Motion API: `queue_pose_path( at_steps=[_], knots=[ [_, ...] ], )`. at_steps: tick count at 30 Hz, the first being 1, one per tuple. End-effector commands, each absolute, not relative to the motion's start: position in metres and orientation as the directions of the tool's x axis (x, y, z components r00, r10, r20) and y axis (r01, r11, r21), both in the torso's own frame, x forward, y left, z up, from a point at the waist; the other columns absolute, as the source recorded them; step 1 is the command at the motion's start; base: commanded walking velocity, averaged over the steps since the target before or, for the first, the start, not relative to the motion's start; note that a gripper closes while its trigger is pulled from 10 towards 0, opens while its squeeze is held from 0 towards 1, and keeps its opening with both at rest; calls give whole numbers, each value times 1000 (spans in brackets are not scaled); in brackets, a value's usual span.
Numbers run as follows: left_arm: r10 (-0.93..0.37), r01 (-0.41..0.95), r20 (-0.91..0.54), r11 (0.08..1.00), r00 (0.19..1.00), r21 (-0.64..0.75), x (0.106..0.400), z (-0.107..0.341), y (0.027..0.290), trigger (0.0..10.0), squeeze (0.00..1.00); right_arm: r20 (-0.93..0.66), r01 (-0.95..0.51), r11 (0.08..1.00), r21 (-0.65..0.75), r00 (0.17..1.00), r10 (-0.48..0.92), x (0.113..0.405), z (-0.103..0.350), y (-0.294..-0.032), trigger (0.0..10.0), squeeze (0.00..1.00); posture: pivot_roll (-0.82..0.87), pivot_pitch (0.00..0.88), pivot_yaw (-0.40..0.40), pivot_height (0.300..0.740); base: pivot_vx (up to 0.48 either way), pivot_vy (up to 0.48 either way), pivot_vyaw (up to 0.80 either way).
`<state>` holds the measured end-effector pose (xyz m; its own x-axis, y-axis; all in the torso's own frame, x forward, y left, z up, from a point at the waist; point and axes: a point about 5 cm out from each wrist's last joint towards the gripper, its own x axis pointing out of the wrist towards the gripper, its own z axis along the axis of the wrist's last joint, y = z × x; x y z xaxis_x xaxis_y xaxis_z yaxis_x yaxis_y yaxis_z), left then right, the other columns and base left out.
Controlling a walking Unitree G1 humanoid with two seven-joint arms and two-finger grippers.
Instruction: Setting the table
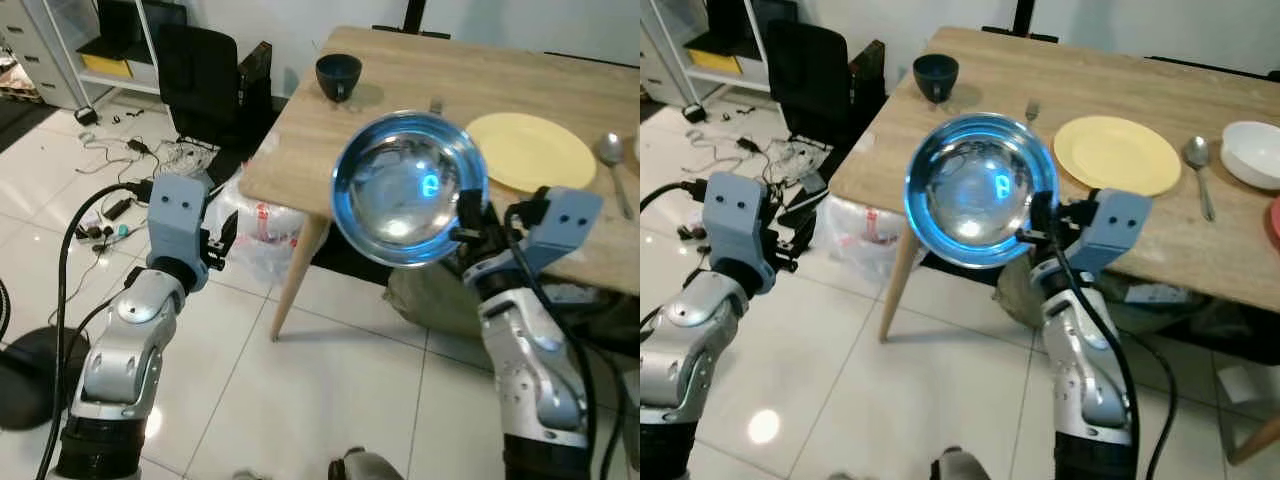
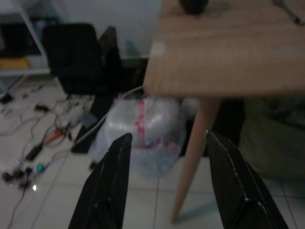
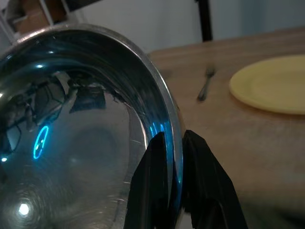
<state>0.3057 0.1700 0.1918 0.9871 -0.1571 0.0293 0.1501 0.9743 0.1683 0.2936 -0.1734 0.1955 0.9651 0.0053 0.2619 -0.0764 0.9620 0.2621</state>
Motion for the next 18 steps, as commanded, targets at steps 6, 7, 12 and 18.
queue_pose_path(
  at_steps=[6,7,12,18],
  knots=[
    [-145,141,9,975,989,172,304,186,175,10000,0,286,-109,955,275,958,27,293,199,-166,10000,0,-74,30,51,740,-446,0,0],
    [-145,142,9,975,989,172,304,186,174,10000,0,286,-108,956,274,958,27,293,199,-166,10000,0,-74,30,51,740,-442,0,0],
    [-148,144,9,975,989,171,305,186,174,10000,0,284,-106,956,273,958,25,293,198,-167,10000,0,-77,31,53,740,-442,0,0],
    [-150,146,8,974,989,172,305,186,174,10000,0,282,-101,957,273,959,20,292,198,-168,10000,0,-79,33,54,740,-443,0,0]
  ],
)
